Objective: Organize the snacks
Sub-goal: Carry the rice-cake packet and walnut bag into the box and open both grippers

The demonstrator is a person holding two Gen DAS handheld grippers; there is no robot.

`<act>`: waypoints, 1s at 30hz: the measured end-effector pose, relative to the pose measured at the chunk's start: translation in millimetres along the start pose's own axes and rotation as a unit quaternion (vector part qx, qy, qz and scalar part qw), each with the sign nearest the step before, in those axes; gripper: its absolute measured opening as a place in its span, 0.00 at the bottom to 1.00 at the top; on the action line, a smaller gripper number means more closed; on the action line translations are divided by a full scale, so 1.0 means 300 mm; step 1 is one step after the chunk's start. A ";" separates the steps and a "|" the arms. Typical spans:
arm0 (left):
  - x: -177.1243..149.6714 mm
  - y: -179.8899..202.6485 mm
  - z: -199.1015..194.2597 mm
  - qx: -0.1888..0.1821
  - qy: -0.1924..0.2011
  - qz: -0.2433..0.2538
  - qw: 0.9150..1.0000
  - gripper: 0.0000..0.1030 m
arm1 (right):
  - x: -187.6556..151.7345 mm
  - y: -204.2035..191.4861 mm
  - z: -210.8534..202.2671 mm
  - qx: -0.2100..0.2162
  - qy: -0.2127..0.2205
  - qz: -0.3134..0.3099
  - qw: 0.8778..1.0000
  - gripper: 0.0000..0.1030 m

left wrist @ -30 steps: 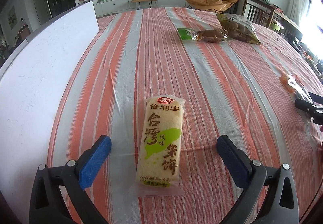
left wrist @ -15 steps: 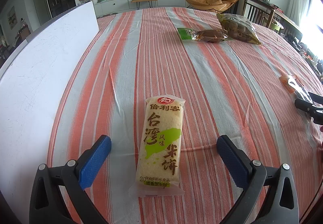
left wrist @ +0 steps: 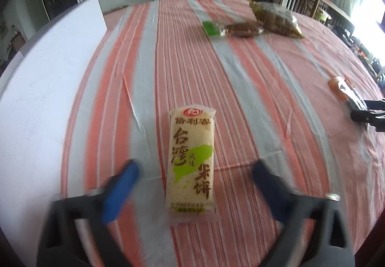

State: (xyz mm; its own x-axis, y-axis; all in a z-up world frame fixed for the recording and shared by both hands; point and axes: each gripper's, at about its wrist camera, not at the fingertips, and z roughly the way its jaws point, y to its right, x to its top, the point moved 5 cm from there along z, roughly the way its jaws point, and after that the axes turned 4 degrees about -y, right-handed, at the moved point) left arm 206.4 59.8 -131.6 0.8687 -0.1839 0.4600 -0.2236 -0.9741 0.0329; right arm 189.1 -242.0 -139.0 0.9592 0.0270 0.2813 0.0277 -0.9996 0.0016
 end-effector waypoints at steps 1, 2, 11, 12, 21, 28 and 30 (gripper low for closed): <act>-0.002 0.006 -0.013 -0.006 0.007 0.006 1.000 0.28 | -0.002 -0.004 -0.015 -0.012 -0.005 -0.007 1.000 0.72; -0.005 0.011 -0.021 -0.008 0.009 0.009 1.000 0.28 | -0.003 -0.007 -0.025 -0.012 -0.007 -0.009 1.000 0.70; -0.062 -0.053 -0.281 -0.137 0.095 -0.107 0.980 0.28 | -0.061 -0.124 -0.159 0.110 0.018 0.033 0.993 0.65; -0.060 -0.066 -0.317 -0.141 0.104 -0.111 0.978 0.28 | -0.054 -0.152 -0.176 0.127 0.022 0.036 0.991 0.65; -0.083 -0.566 -0.663 0.014 0.167 -0.210 0.963 0.29 | 0.192 -0.868 -0.528 0.299 0.104 -0.091 0.944 0.66; -0.273 -0.878 -0.702 0.170 0.121 -0.278 0.938 0.92 | 0.270 -1.420 -0.628 0.370 0.099 -0.177 0.907 0.94; -0.314 -0.889 -0.714 0.178 0.124 -0.285 0.933 0.92 | 0.257 -1.418 -0.629 0.365 0.115 -0.181 0.906 0.94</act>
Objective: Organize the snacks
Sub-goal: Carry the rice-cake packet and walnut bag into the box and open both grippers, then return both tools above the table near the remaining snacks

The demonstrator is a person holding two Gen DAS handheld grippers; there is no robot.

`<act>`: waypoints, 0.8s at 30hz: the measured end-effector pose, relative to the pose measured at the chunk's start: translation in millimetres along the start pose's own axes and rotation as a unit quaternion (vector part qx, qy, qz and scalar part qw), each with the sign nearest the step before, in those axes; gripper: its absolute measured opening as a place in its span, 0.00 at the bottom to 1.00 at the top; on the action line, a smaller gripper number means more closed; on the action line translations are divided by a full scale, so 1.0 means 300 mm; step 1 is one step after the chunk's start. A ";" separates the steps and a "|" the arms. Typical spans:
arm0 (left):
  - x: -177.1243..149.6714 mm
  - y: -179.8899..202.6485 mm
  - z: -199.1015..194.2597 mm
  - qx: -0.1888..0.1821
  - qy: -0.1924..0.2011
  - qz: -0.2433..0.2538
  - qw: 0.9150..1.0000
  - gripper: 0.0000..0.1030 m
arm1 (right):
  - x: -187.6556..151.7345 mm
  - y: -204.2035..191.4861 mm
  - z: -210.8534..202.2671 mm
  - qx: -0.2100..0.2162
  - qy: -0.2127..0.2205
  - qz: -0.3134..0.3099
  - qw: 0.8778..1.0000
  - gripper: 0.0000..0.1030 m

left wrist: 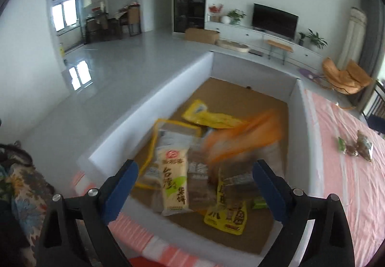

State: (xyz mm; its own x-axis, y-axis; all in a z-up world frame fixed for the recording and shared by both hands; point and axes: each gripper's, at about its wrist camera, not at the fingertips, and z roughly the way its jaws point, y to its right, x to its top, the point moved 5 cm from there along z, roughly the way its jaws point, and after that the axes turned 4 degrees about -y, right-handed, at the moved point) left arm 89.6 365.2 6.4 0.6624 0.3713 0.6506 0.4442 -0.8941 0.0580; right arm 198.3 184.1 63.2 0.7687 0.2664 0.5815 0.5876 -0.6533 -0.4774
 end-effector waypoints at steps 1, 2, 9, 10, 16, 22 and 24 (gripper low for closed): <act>-0.015 -0.006 -0.006 -0.005 0.001 -0.005 1.000 0.92 | -0.012 0.018 -0.005 -0.008 0.005 -0.004 1.000 0.94; -0.029 -0.002 -0.011 -0.013 0.002 -0.007 1.000 0.92 | -0.045 0.059 -0.022 -0.029 0.011 -0.011 0.999 0.94; -0.119 0.402 -0.133 -0.166 0.008 0.070 0.984 0.93 | -0.468 0.636 -0.163 -0.296 -0.024 -0.036 0.954 0.94; -0.146 0.499 -0.150 -0.189 0.006 0.099 0.977 0.96 | -0.530 0.719 -0.213 -0.320 -0.029 -0.025 0.947 0.94; -0.348 0.979 -0.021 -0.262 -0.044 0.223 0.938 1.00 | -0.804 1.046 -0.562 -0.406 -0.007 0.077 0.911 0.94; -0.441 1.233 0.218 -0.230 -0.091 0.238 0.939 0.99 | -0.903 1.170 -0.699 -0.414 0.012 0.142 0.899 0.95; -0.430 1.276 0.273 -0.214 -0.091 0.241 0.942 0.99 | -0.898 1.187 -0.697 -0.413 0.009 0.159 0.896 0.98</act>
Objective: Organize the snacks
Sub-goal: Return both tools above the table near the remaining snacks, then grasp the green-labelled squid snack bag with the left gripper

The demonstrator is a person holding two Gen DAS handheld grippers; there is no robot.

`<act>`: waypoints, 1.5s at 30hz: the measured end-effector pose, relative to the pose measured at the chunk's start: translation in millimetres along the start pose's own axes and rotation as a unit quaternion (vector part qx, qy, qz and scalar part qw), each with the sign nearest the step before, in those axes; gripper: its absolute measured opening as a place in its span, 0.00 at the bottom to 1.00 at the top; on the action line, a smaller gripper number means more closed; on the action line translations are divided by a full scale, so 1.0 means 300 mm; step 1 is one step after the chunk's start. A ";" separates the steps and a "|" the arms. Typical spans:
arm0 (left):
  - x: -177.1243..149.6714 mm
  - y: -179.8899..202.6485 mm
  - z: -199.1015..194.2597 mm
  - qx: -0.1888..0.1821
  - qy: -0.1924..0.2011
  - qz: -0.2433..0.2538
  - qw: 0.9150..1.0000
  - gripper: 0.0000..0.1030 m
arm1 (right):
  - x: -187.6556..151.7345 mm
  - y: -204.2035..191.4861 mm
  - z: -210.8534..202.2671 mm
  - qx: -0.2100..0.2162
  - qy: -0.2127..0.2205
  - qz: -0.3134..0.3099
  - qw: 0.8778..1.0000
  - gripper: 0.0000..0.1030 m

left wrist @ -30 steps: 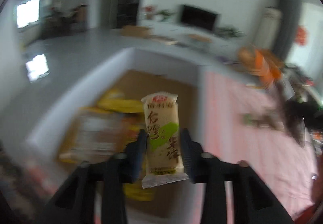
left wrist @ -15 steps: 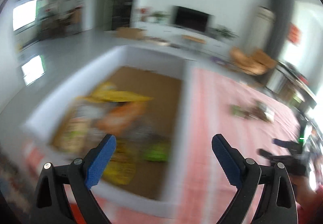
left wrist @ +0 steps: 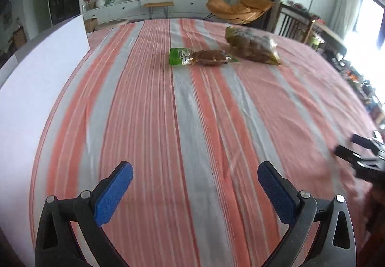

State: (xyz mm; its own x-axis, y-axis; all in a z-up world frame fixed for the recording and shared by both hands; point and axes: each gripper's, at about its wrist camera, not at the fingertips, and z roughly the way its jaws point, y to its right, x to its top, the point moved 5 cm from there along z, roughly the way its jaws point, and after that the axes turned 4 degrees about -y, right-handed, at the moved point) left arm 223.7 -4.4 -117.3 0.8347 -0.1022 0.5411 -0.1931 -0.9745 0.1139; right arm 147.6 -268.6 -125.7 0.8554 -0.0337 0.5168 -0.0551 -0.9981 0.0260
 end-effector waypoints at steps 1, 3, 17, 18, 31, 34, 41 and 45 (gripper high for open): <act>0.009 -0.002 0.027 0.005 -0.004 0.002 1.000 0.99 | 0.004 0.003 -0.002 -0.001 -0.001 0.001 1.000 0.99; 0.007 0.016 0.069 0.026 -0.010 0.015 0.999 0.99 | -0.017 0.010 -0.019 -0.003 -0.002 0.001 1.000 0.99; -0.007 0.016 0.069 0.028 -0.014 0.028 0.999 1.00 | -0.005 -0.001 -0.004 -0.002 -0.002 0.001 1.000 1.00; -0.007 0.016 0.069 0.028 -0.014 0.028 0.999 1.00 | -0.005 -0.001 -0.003 -0.002 -0.002 0.001 1.000 1.00; 0.031 0.045 0.076 -0.028 -0.042 0.147 0.988 1.00 | -0.002 0.002 0.006 -0.001 -0.002 0.001 1.000 1.00; 0.141 0.048 0.078 0.008 -0.047 0.218 0.975 1.00 | -0.001 0.002 0.007 -0.002 -0.002 0.001 1.000 1.00; 0.479 0.143 0.186 -0.012 -0.066 0.346 0.936 1.00 | 0.001 0.001 0.007 -0.001 -0.002 0.001 1.000 1.00; 0.580 0.193 0.321 -0.020 -0.094 0.364 0.926 1.00 | -0.004 0.003 -0.007 -0.001 -0.002 0.002 1.000 1.00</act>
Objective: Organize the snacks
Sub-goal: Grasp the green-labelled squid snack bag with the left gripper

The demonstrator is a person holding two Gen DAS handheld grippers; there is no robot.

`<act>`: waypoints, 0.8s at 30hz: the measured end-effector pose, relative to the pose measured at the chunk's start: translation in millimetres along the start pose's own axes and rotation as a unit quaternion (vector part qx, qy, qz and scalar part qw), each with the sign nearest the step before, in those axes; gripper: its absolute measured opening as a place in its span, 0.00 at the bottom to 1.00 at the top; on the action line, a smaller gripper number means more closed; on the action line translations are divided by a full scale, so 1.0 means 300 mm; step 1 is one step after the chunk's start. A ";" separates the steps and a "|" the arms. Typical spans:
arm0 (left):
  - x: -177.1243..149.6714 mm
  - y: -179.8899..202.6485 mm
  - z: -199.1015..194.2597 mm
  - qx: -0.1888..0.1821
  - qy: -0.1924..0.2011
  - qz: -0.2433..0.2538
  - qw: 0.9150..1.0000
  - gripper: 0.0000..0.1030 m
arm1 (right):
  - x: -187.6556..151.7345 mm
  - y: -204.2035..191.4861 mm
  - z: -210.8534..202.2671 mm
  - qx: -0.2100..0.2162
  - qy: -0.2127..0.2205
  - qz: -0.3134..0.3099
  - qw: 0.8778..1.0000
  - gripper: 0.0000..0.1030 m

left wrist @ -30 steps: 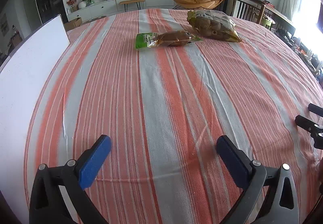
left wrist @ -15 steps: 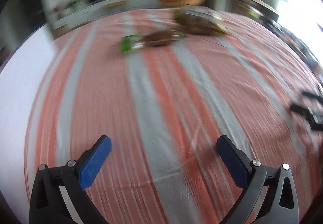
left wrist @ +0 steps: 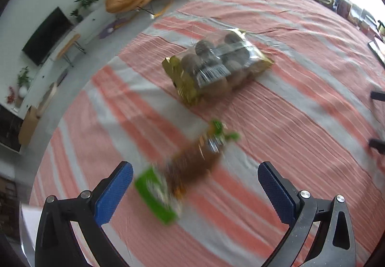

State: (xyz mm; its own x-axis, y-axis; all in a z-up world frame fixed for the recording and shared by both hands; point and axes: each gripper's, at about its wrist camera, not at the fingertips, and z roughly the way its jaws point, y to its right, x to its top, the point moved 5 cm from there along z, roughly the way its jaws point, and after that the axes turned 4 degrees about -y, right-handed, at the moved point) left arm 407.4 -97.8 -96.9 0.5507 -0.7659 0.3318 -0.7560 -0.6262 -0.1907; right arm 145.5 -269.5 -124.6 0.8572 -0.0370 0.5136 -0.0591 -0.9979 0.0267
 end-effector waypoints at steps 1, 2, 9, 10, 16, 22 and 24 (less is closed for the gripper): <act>0.016 -0.007 0.027 0.004 -0.007 0.005 1.000 1.00 | -0.002 0.001 -0.006 0.000 0.000 0.000 1.000 1.00; 0.026 -0.014 0.051 0.008 -0.013 0.007 1.000 1.00 | -0.001 -0.001 -0.016 0.000 0.000 0.000 1.000 1.00; -0.018 -0.101 0.090 -0.071 -0.008 -0.108 0.992 0.53 | -0.005 -0.008 0.012 0.001 0.000 -0.002 1.000 1.00; -0.036 -0.110 0.086 -0.051 -0.011 -0.127 0.991 0.53 | -0.005 -0.008 0.007 0.001 0.000 -0.002 1.000 1.00; -0.274 -0.074 -0.014 -0.018 -0.015 -0.307 0.951 0.52 | 0.020 -0.009 0.040 0.002 0.000 -0.003 1.000 1.00; -0.536 0.011 -0.127 0.024 0.016 -0.371 0.928 0.54 | 0.020 -0.012 0.038 0.002 0.000 -0.003 1.000 1.00; -0.573 0.010 -0.145 0.024 0.048 -0.379 0.924 0.57 | 0.020 -0.010 0.038 0.002 0.000 -0.003 1.000 1.00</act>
State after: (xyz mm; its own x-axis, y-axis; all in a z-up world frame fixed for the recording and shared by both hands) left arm 295.1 38.3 -114.3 0.8799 -0.0907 0.4663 -0.1485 -0.9849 0.0887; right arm 156.5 -267.3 -131.4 0.8578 -0.0315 0.5130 -0.0519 -0.9983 0.0255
